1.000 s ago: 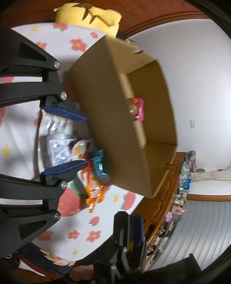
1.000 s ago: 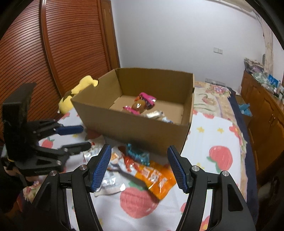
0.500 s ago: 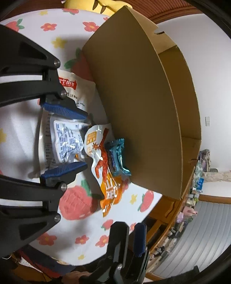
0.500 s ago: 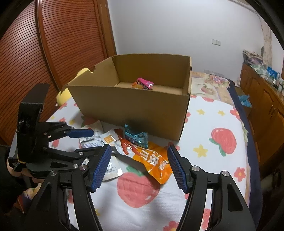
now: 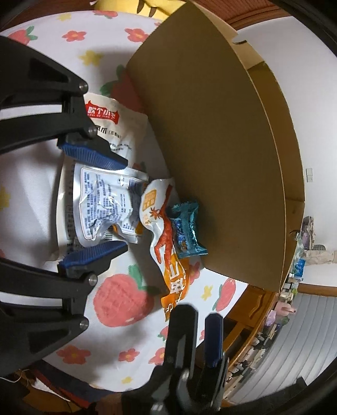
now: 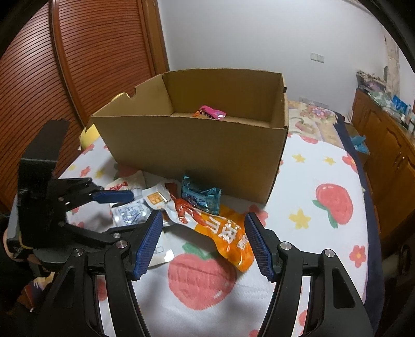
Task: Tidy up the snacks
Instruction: 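Move both open tools back toward the remaining packets beside the box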
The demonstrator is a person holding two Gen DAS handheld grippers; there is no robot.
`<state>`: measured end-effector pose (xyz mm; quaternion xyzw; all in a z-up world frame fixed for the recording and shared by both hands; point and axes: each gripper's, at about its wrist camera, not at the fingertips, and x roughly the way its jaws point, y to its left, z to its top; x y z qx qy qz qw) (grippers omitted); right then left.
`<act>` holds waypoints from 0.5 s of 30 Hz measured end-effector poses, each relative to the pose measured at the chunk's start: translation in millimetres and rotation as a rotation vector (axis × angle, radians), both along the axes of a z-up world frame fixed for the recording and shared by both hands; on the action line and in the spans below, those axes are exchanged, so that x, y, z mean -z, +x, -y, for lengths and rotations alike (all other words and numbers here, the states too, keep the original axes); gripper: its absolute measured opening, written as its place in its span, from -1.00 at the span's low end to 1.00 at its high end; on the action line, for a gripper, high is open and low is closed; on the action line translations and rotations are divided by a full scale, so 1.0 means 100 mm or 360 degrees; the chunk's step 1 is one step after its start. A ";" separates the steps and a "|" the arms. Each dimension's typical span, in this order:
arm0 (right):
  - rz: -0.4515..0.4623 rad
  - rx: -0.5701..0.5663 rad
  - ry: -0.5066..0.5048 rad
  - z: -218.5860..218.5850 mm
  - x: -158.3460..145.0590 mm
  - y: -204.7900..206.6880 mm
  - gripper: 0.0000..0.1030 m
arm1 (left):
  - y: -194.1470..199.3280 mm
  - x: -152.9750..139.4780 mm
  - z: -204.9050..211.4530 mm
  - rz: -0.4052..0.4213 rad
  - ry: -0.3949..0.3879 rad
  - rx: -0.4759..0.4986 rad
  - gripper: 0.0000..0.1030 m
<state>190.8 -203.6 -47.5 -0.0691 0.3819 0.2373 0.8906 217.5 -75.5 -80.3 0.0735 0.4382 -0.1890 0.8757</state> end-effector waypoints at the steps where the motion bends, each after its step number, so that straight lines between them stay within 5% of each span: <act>1: -0.0006 0.0003 0.0001 -0.01 0.02 0.04 0.31 | -0.01 0.00 -0.01 -0.0003 0.0000 -0.0001 0.10; 15: -0.0094 0.0015 0.0050 -0.24 0.40 0.54 0.30 | -0.05 0.00 -0.11 -0.0001 -0.0023 -0.0003 0.10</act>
